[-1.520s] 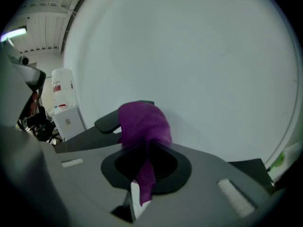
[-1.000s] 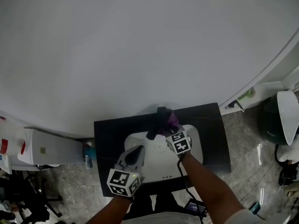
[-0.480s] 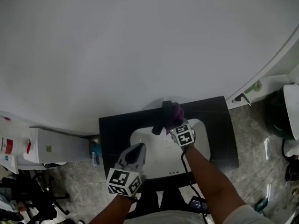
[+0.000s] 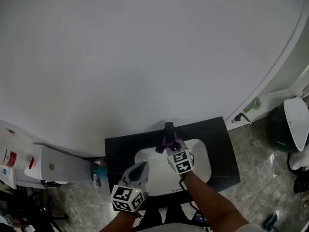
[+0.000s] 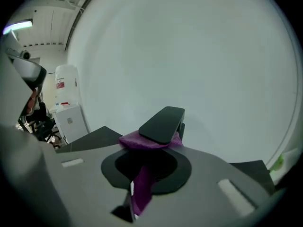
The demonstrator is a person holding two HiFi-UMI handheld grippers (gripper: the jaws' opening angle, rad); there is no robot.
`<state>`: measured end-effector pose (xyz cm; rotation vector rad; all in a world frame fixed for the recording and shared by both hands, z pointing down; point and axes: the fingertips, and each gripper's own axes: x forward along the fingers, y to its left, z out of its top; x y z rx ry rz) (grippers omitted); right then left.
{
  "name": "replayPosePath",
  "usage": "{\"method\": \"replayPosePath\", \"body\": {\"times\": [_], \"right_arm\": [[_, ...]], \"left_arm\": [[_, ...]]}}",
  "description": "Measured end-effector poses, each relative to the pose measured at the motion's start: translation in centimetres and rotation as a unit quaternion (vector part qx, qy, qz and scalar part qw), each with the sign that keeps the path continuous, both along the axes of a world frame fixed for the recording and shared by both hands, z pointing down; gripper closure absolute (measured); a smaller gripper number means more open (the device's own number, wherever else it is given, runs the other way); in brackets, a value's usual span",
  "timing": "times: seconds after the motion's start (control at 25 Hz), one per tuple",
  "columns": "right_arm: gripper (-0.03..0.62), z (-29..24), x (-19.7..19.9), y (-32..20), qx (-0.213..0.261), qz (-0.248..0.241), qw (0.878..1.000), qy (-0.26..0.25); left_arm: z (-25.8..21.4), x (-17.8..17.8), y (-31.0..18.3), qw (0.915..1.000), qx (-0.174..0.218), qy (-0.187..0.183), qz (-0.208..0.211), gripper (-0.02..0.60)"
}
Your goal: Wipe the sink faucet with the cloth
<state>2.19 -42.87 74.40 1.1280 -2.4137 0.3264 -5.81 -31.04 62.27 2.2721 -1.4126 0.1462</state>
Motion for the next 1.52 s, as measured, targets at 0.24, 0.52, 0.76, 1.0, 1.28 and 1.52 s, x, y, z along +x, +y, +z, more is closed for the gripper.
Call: {"method": "replayPosePath", "body": {"times": [0.24, 0.52, 0.76, 1.0, 1.28, 1.52], "right_arm": [[0.565, 0.4, -2.8, 3.8, -0.004, -0.047, 0.999, 0.014], [0.565, -0.9, -4.5, 6.0, -0.006, -0.059, 0.998, 0.012], [0.565, 0.6, -5.2, 3.0, -0.045, -0.028, 0.998, 0.027], [0.566, 1.2, -5.0, 8.9, -0.073, -0.041, 0.997, -0.002], [0.566, -10.0, -0.9, 2.8, 0.042, -0.006, 0.999, -0.014], [0.566, -7.6, 1.4, -5.7, 0.018, 0.028, 0.998, 0.052]], "left_arm": [[0.8, -1.2, 1.1, 0.9999, -0.008, 0.007, -0.006, 0.577], [-0.1, -1.8, 2.4, 0.9999, -0.008, 0.009, -0.001, 0.577], [-0.5, -2.1, 2.4, 1.0, -0.005, 0.006, -0.001, 0.577], [-0.7, -2.7, 2.1, 0.9999, -0.003, 0.01, 0.002, 0.577], [-3.2, -2.7, 1.5, 0.9998, 0.013, 0.015, 0.004, 0.577], [-3.6, -2.1, 1.3, 0.9997, 0.015, 0.016, 0.006, 0.577]]}}
